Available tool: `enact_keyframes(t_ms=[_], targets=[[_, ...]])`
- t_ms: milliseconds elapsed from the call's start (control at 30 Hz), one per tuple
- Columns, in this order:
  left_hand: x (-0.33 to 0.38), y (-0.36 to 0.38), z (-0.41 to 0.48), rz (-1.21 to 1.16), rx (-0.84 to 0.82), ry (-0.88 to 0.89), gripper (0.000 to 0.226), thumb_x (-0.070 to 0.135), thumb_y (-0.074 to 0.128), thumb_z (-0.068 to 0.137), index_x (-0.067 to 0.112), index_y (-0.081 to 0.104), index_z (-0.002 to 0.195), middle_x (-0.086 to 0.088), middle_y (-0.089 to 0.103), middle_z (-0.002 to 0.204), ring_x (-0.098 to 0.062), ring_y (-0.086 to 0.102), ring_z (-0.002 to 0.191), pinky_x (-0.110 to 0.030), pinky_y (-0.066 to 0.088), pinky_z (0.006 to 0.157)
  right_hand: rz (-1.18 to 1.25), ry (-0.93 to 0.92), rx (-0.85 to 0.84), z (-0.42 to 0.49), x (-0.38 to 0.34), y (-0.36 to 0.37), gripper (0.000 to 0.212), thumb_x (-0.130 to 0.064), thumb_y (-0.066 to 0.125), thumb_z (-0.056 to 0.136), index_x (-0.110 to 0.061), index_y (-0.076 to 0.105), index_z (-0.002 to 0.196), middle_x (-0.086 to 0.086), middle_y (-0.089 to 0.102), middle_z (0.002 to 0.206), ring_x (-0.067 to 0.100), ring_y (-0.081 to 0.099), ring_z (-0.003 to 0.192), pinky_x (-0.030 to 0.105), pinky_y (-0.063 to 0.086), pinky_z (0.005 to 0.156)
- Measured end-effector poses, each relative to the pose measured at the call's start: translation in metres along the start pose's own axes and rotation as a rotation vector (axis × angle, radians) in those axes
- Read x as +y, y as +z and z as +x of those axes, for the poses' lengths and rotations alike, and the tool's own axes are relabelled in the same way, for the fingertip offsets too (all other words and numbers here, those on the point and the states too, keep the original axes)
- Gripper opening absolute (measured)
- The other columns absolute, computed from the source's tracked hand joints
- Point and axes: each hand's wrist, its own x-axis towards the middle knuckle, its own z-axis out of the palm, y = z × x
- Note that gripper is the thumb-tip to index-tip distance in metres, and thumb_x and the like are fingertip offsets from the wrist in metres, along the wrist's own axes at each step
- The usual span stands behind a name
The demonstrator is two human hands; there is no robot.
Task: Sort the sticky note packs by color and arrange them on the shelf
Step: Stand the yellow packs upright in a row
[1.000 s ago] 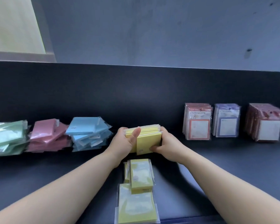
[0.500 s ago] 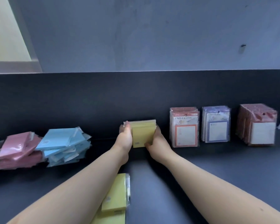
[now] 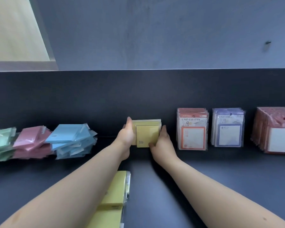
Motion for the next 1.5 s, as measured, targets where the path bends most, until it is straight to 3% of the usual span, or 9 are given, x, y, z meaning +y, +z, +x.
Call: enact_keyframes(t_ms=[133,300,433,567,700,800,933,1067,1500], targets=[[0.011,-0.026,-0.018,0.12,0.004,-0.014,0.064,0.055,0.035,0.097,0.017,0.03,0.148,0.003,0.034,0.151,-0.021,0.028,0.141,-0.037,0.019,0.116,-0.027,-0.087,0.1,-0.012,-0.005,-0.002,0.08,-0.004,0.055,0.088,-0.003,0.004,0.15,0.012,0.012,0.157,0.023,0.014,0.145,0.018,0.008,0.11],[0.012,-0.073,-0.05,0.418,-0.068,0.015,0.052,0.033,0.047,0.098,0.019,0.034,0.146,-0.002,0.045,0.143,-0.02,0.047,0.125,-0.037,0.037,0.108,-0.074,-0.404,0.156,-0.039,-0.022,0.0,0.058,-0.001,0.055,0.085,-0.005,0.039,0.14,0.008,0.037,0.142,0.02,0.031,0.135,0.007,0.011,0.108],[0.004,-0.099,-0.078,0.69,-0.195,0.016,0.043,0.033,0.051,0.096,0.022,0.046,0.137,0.003,0.057,0.126,-0.013,0.056,0.111,-0.031,0.046,0.098,-0.178,-0.511,-0.298,-0.064,-0.05,-0.003,0.033,-0.026,0.059,0.091,-0.019,0.06,0.123,-0.006,0.055,0.117,0.007,0.051,0.108,0.02,0.038,0.097],[-0.006,-0.112,-0.088,0.802,-0.327,-0.046,0.042,0.044,0.054,0.092,0.027,0.052,0.13,0.012,0.057,0.126,-0.007,0.052,0.117,-0.033,0.043,0.103,-0.4,-0.473,-0.794,-0.079,-0.058,-0.002,0.073,-0.049,0.068,0.08,-0.03,0.036,0.143,-0.006,0.046,0.131,0.007,0.038,0.118,0.017,0.03,0.096],[-0.009,-0.115,-0.09,0.728,-0.394,0.004,0.039,0.04,0.065,0.086,0.029,0.056,0.122,0.013,0.063,0.116,-0.004,0.057,0.111,-0.028,0.043,0.1,-0.301,-0.372,-0.636,-0.076,-0.049,0.006,0.09,-0.049,0.073,0.075,-0.027,0.024,0.148,-0.006,0.036,0.146,0.009,0.033,0.132,0.017,0.027,0.102],[-0.021,-0.113,-0.083,0.727,-0.241,0.101,0.036,0.027,0.075,0.078,0.025,0.059,0.11,0.003,0.067,0.102,-0.013,0.063,0.095,-0.034,0.05,0.091,-0.235,-0.35,-0.547,-0.075,-0.044,0.012,0.094,-0.049,0.074,0.074,-0.027,0.02,0.149,-0.005,0.035,0.148,0.009,0.037,0.131,0.023,0.032,0.106],[-0.029,-0.112,-0.074,0.156,-0.035,0.086,0.02,0.008,0.062,0.089,0.01,0.055,0.108,-0.008,0.063,0.094,-0.019,0.064,0.082,-0.031,0.055,0.07,-0.131,-0.317,-0.441,-0.078,-0.041,0.011,0.094,-0.047,0.075,0.073,-0.024,0.023,0.147,-0.003,0.038,0.143,0.009,0.041,0.127,0.021,0.035,0.102],[-0.023,-0.121,-0.069,-0.184,0.072,-0.003,0.027,0.009,0.051,0.096,0.004,0.051,0.122,-0.009,0.066,0.098,-0.019,0.065,0.083,-0.028,0.054,0.062,-0.298,-0.373,-0.551,-0.082,-0.038,0.006,0.093,-0.046,0.076,0.072,-0.024,0.025,0.146,-0.008,0.043,0.137,0.007,0.037,0.126,0.022,0.032,0.105],[-0.034,-0.107,-0.065,-0.074,0.034,0.07,0.009,0.011,0.053,0.095,0.006,0.058,0.101,-0.007,0.067,0.087,-0.013,0.068,0.068,-0.022,0.052,0.049,-0.467,-0.406,-0.25,-0.038,-0.007,-0.034,0.068,-0.022,0.065,0.082,-0.015,0.036,0.143,0.001,0.034,0.132,0.017,0.038,0.124,0.013,0.023,0.101]])
